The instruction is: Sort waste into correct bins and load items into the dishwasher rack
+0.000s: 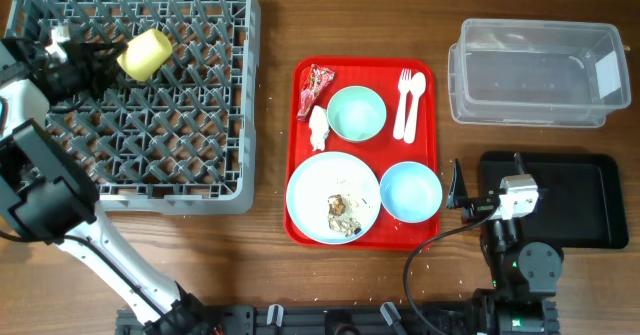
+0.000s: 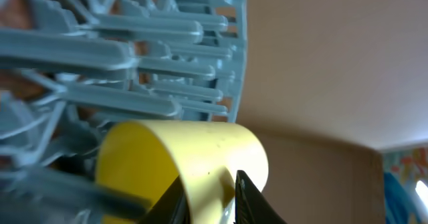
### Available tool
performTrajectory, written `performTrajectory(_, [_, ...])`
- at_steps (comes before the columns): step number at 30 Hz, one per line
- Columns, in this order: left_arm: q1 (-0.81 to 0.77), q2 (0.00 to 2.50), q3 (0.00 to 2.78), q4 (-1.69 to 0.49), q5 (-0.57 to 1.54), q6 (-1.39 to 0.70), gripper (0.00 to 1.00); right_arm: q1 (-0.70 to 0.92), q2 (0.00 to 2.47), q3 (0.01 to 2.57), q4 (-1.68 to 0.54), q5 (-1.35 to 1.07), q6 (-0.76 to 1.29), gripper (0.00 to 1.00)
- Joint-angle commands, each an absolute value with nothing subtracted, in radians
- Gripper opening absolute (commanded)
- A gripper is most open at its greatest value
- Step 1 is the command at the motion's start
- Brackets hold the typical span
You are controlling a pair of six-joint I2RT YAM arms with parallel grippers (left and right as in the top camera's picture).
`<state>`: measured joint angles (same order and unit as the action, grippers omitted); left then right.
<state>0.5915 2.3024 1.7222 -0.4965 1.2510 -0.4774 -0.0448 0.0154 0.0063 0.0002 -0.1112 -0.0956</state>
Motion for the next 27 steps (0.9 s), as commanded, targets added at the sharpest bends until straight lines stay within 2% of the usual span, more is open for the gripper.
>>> performTrajectory(1, [0.612,2.175,1.719,-0.569,1.017,-0.449,0.18,-0.050,0.010,0.006,0.006,-0.104,-0.104,1.00])
performTrajectory(4, [0.604,2.067,1.719,-0.678,0.671,-0.449,0.23,-0.050,0.010,0.006,0.006,-0.104,-0.104,1.00])
performTrajectory(6, [0.594,2.016,1.719,-0.731,0.498,-0.449,0.23,-0.050,0.010,0.006,0.005,-0.104,-0.104,1.00])
performTrajectory(8, [0.567,1.976,1.719,-0.754,0.429,-0.449,0.04,-0.050,0.010,0.006,0.006,-0.104,-0.104,1.00])
performTrajectory(9, [0.552,1.967,1.719,-0.752,0.429,-0.449,0.04,-0.050,0.010,0.006,0.005,-0.104,-0.104,1.00])
performTrajectory(13, [0.355,1.970,1.719,-0.701,0.366,-0.267,0.04,-0.050,0.010,0.006,0.006,-0.104,-0.104,1.00])
performTrajectory(16, [0.177,1.983,1.719,-0.667,0.038,-0.242,0.04,-0.050,0.010,0.006,0.005,-0.104,-0.104,1.00])
performTrajectory(20, [0.033,2.006,1.719,-0.628,-0.321,-0.242,0.04,-0.050,0.010,0.006,0.005,-0.104,-0.104,1.00])
performTrajectory(27, [0.033,2.064,1.719,-0.643,-0.387,-0.242,0.04,-0.050,0.010,0.006,0.006,-0.104,-0.104,1.00])
